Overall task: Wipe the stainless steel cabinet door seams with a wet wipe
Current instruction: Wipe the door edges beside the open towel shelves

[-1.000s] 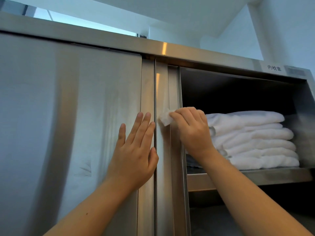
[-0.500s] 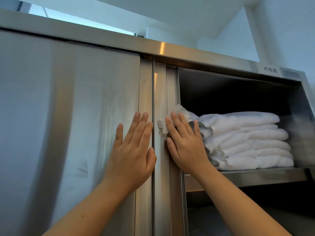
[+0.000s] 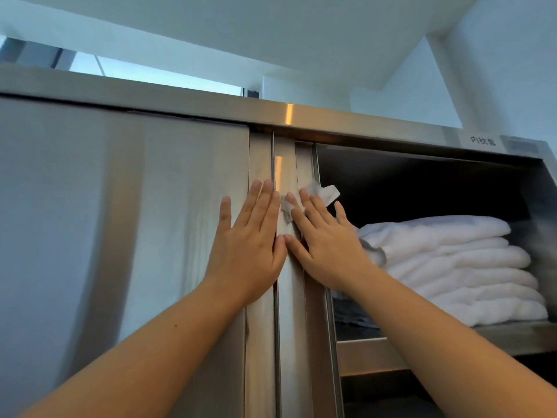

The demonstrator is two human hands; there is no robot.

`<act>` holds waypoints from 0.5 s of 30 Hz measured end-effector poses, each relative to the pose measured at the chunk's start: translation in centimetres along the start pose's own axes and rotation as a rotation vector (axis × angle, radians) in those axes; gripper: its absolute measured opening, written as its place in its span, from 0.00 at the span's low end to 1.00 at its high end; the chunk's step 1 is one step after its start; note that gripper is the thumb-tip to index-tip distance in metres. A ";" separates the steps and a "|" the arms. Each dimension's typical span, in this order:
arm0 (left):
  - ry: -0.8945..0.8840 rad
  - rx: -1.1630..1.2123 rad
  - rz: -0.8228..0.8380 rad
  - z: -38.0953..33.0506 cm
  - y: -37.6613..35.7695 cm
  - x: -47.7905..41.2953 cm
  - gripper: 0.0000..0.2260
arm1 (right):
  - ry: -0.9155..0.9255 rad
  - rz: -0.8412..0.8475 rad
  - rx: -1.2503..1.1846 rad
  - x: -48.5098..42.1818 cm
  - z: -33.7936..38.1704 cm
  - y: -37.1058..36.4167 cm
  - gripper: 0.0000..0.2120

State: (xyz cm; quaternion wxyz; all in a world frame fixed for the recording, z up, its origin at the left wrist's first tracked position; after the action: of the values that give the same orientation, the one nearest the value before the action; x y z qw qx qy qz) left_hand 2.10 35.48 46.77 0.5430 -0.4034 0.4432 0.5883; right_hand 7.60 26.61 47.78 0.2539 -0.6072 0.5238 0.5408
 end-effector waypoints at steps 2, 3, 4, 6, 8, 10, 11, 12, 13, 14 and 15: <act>0.016 0.016 -0.007 0.2 0.1 -0.2 0.26 | 0.019 -0.016 -0.005 1.0 0.3 -0.2 0.29; 0.015 0.015 -0.011 0.1 0.2 -0.1 0.27 | 0.022 -0.026 0.006 1.0 0.2 -0.3 0.29; 0.008 0.015 -0.015 0.0 0.2 0.0 0.27 | 0.020 -0.036 0.014 0.7 0.1 -0.1 0.29; 0.003 0.031 -0.024 -0.3 0.3 0.1 0.27 | -0.003 -0.046 0.001 -1.0 -0.3 0.3 0.29; 0.003 0.043 -0.037 -0.3 0.6 0.2 0.27 | -0.038 -0.048 -0.025 -3.5 -0.8 0.7 0.29; -0.001 0.043 -0.045 -0.3 0.7 0.1 0.27 | -0.071 -0.048 -0.010 -5.9 -1.4 1.2 0.29; 0.000 0.036 -0.045 -0.3 0.8 0.1 0.27 | -0.082 -0.053 -0.001 -6.6 -1.5 1.3 0.29; 0.002 0.031 -0.045 -0.3 0.8 0.2 0.27 | -0.088 -0.065 -0.001 -7.0 -1.6 1.4 0.29; 0.004 0.030 -0.046 -0.3 0.8 0.2 0.27 | -0.088 -0.081 -0.007 -7.0 -1.5 1.4 0.29; 0.006 0.031 -0.045 -0.3 0.8 0.2 0.27 | -0.082 -0.100 -0.015 -6.5 -1.4 1.3 0.29; 0.006 0.032 -0.046 -0.3 0.8 0.2 0.27 | -0.071 -0.118 -0.018 -5.8 -1.3 1.2 0.29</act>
State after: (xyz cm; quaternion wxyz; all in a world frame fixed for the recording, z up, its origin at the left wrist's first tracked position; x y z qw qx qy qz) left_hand 1.31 35.19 46.56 0.5617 -0.4063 0.4446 0.5672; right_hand 7.82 27.20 53.84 0.2983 -0.6196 0.4731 0.5507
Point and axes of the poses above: each hand's wrist, its own x-axis away from the middle knuckle, its own y-axis out of the back of the hand, z = x × y, the point moved 10 cm from there along -x, towards the middle knuckle, and after that the axes turned 1 degree about -y, right-handed, at the moved point
